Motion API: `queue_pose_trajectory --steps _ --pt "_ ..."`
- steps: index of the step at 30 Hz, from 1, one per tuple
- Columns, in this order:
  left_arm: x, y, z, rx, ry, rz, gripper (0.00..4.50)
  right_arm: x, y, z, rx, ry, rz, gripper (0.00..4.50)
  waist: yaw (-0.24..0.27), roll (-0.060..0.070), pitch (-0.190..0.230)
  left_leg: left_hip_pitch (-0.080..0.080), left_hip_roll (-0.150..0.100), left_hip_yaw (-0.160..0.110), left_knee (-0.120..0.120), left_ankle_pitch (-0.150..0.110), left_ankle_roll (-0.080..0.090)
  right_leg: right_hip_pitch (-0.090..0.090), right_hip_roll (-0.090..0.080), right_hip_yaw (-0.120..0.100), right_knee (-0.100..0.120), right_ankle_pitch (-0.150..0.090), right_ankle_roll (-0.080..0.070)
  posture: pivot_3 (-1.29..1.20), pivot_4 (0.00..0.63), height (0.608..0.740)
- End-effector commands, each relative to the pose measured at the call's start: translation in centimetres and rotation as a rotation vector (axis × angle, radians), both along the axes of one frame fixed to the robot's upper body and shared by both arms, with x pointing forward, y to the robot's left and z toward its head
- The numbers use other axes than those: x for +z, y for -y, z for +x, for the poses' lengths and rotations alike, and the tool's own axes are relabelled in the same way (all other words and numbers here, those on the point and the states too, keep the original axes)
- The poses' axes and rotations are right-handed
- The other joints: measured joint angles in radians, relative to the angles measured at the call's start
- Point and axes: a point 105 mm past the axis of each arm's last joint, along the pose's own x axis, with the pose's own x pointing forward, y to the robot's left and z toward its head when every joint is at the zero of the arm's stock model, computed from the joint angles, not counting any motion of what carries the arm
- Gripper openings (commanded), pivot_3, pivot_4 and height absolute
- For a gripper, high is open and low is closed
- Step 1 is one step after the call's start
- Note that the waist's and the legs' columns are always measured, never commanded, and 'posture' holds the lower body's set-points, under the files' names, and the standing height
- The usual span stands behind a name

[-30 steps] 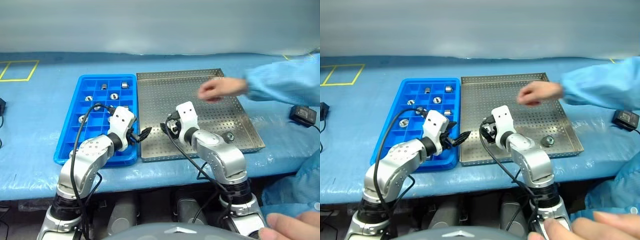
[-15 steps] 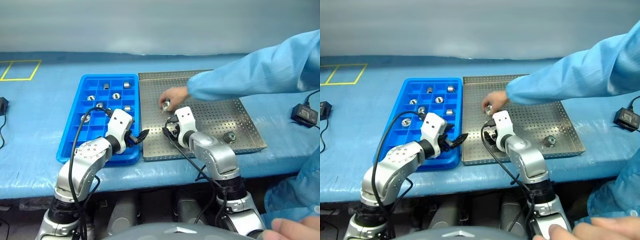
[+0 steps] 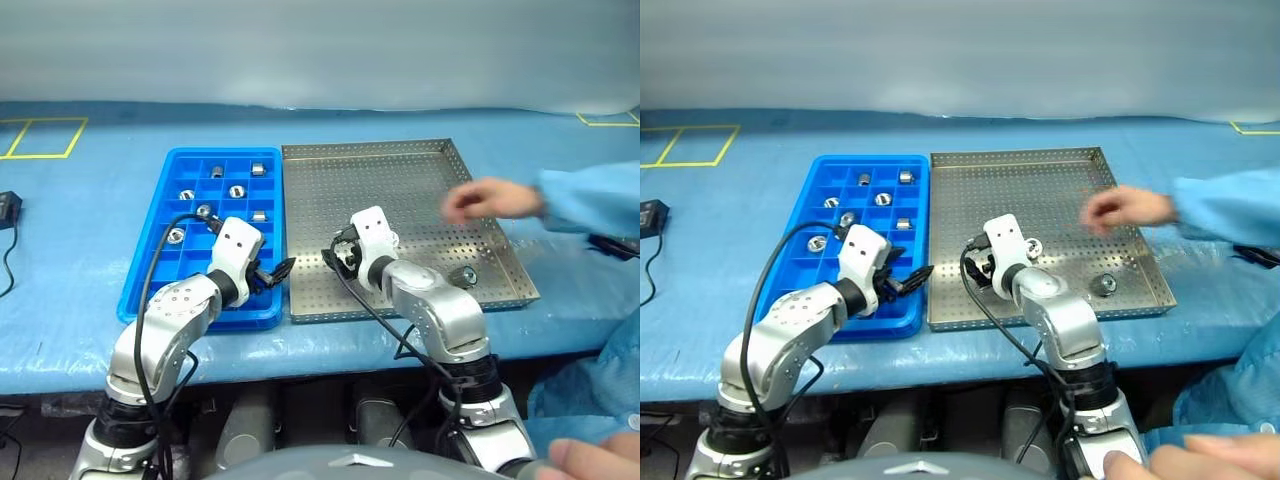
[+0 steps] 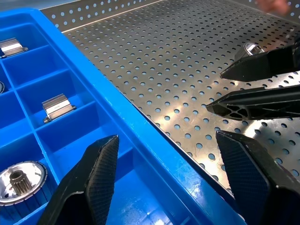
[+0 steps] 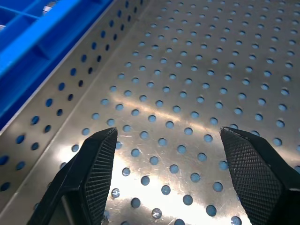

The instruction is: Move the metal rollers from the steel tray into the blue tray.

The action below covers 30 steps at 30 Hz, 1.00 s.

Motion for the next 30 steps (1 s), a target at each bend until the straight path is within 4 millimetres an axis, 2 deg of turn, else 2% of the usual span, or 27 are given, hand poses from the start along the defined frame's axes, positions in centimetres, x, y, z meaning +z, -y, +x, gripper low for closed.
queue_pose_trajectory --steps 1,7,10,14,19,25,30 --pt "2.1 1.2 0.8 -0.032 0.086 -0.056 3.6 2.6 -0.6 -1.4 0.08 0.097 0.011 3.7 0.001 0.0 0.0 0.0 0.0 0.0 0.0 0.0 0.0 0.0 0.0 0.0 0.0 0.0 0.0 0.02 0.15 0.74" --pt "2.8 4.0 2.2 -0.152 0.131 -0.087 3.6 5.9 1.8 -1.0 -0.046 0.217 0.012 3.7 -0.006 0.0 0.0 0.0 0.0 0.0 0.0 0.0 0.0 0.0 0.0 0.0 0.0 0.0 0.001 -0.07 0.15 0.74" --pt "2.8 6.1 3.2 -0.246 0.136 -0.078 3.6 6.6 3.4 -1.4 -0.066 0.276 -0.1 3.7 -0.011 0.0 0.0 0.0 0.0 0.0 0.0 0.001 0.0 0.0 0.0 -0.001 0.0 0.0 0.0 -0.11 0.15 0.74" --pt "2.2 8.1 5.1 -0.314 0.142 -0.017 3.6 5.3 4.2 -3.7 0.031 0.259 -0.236 3.7 -0.034 0.001 0.0 0.0 -0.006 0.0 -0.001 0.001 0.0 0.0 0.0 -0.001 0.0 0.0 0.0 -0.18 0.15 0.74" --pt "1.8 9.1 8.0 -0.288 0.146 -0.039 3.6 3.7 3.5 -6.4 0.147 0.213 -0.263 3.7 -0.075 0.001 0.0 0.0 -0.005 -0.001 -0.003 0.001 0.0 -0.001 0.001 -0.001 0.001 -0.002 0.001 -0.23 0.15 0.74" --pt "0.2 9.8 10.4 -0.263 0.109 -0.005 3.6 3.2 3.2 -6.7 0.129 0.204 -0.249 3.7 -0.12 0.001 0.0 0.001 -0.005 -0.001 -0.001 0.001 0.0 0.0 0.001 0.0 0.001 -0.001 0.003 -0.3 0.15 0.74" --pt "-1.1 10.2 11.5 -0.228 0.062 0.024 3.6 3.0 3.1 -7.0 0.115 0.2 -0.245 3.7 -0.146 0.001 0.0 0.001 -0.003 -0.002 -0.001 0.001 0.0 0.0 0.0 0.0 0.001 -0.001 0.004 -0.32 0.15 0.74"
